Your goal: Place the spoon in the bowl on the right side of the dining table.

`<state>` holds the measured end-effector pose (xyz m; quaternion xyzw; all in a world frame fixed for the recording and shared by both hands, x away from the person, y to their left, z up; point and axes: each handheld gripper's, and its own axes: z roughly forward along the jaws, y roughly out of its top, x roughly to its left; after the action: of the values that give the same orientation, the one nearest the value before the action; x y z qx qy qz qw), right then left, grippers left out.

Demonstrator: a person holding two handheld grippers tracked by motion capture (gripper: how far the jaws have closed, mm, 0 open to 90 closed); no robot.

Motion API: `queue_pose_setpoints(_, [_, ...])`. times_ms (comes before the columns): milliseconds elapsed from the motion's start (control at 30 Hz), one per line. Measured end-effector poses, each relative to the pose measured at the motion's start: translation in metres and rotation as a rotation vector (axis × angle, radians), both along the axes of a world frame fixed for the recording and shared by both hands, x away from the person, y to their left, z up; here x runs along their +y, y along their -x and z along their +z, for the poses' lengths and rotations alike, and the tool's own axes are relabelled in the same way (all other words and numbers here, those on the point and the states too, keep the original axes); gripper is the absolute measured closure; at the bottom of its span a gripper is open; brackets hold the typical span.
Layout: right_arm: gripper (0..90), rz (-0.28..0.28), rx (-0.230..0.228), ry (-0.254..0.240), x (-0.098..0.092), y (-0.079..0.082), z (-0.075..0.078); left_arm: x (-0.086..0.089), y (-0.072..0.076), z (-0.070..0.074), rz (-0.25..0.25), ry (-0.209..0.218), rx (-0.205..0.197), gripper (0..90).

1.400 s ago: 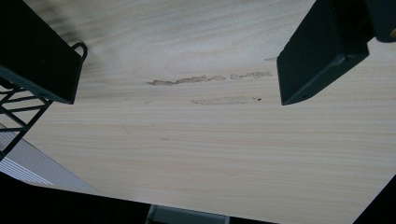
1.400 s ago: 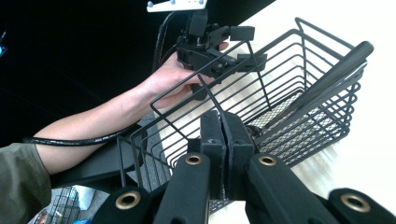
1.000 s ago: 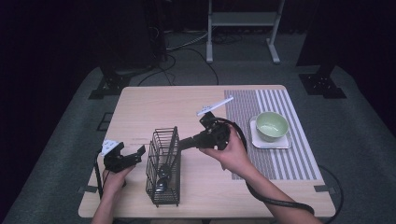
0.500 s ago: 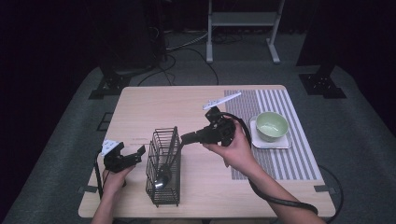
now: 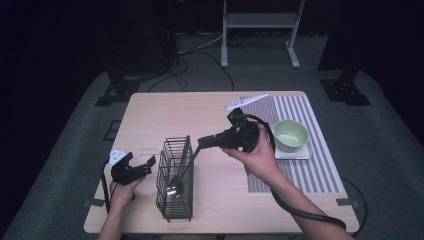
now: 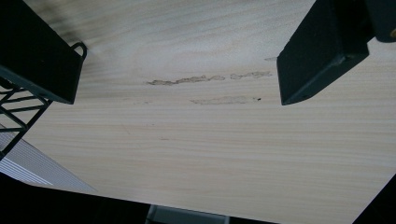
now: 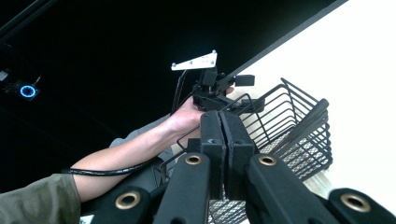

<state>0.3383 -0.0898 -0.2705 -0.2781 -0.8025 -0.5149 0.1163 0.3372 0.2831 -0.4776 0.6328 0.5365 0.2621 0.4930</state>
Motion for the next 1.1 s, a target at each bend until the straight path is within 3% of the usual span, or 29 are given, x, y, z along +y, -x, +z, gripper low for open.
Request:
queue_pose_setpoints(633, [88.5,-0.040,-0.011,-0.016,-0.023,0.000,0.013,0.000,0.000,0.000,0.001,0.001,0.001,0.0])
queue_pose_setpoints(1100, [88.5,-0.077,-0.005,-0.023,-0.043,-0.002,0.012,0.000,0.000,0.000,0.004,0.005,0.000,0.0])
